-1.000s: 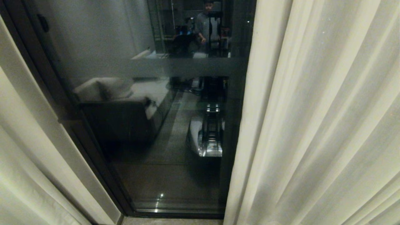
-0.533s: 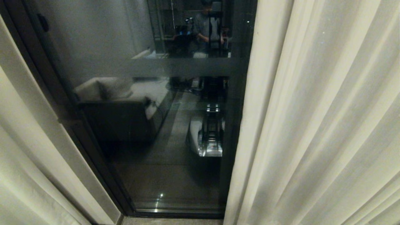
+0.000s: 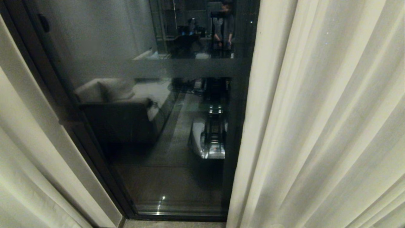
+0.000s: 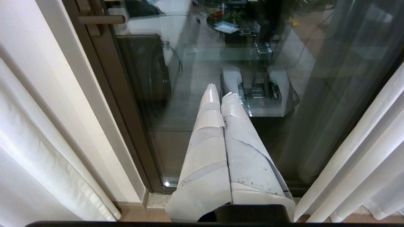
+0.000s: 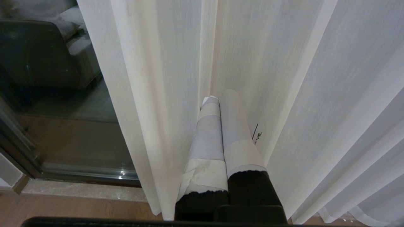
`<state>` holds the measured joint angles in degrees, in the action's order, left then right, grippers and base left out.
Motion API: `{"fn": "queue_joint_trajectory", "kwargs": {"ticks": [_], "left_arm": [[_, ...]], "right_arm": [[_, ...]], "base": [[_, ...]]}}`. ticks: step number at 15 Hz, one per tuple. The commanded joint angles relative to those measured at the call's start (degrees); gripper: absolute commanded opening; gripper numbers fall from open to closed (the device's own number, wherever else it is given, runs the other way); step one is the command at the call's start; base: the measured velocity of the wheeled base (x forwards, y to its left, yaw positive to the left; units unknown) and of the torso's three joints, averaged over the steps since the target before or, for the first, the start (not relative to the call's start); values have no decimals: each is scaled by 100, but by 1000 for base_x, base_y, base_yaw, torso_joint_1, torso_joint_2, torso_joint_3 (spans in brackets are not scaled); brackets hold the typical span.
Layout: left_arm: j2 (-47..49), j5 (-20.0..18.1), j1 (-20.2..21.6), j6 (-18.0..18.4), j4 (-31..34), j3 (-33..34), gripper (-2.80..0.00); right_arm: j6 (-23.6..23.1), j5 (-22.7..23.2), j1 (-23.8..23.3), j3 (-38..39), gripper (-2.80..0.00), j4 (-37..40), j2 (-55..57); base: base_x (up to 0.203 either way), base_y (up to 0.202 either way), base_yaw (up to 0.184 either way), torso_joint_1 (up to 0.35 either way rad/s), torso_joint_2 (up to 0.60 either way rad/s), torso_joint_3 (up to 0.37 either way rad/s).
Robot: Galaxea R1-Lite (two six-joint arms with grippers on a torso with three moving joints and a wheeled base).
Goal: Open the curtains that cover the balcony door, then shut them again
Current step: Pull the inner curtains open on both sides
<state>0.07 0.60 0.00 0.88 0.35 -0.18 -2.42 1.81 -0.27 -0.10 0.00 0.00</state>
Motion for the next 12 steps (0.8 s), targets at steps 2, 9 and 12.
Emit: {"fn": "queue_joint_trajectory", "kwargs": {"ticks": [2, 9, 12], "left_arm": [[-7, 2, 0, 0, 0, 1, -280], [-7, 2, 0, 0, 0, 8, -280], [-7, 2, 0, 0, 0, 1, -280]], "right_arm": [[-4, 4, 0, 1, -280, 0, 9], [-426, 24, 16, 4, -280, 18, 28], [-941, 128, 29, 1, -280, -106, 601]], "base": [[0, 0, 0, 0, 0, 0], [0, 0, 0, 0, 0, 0], [0, 0, 0, 0, 0, 0]]}}
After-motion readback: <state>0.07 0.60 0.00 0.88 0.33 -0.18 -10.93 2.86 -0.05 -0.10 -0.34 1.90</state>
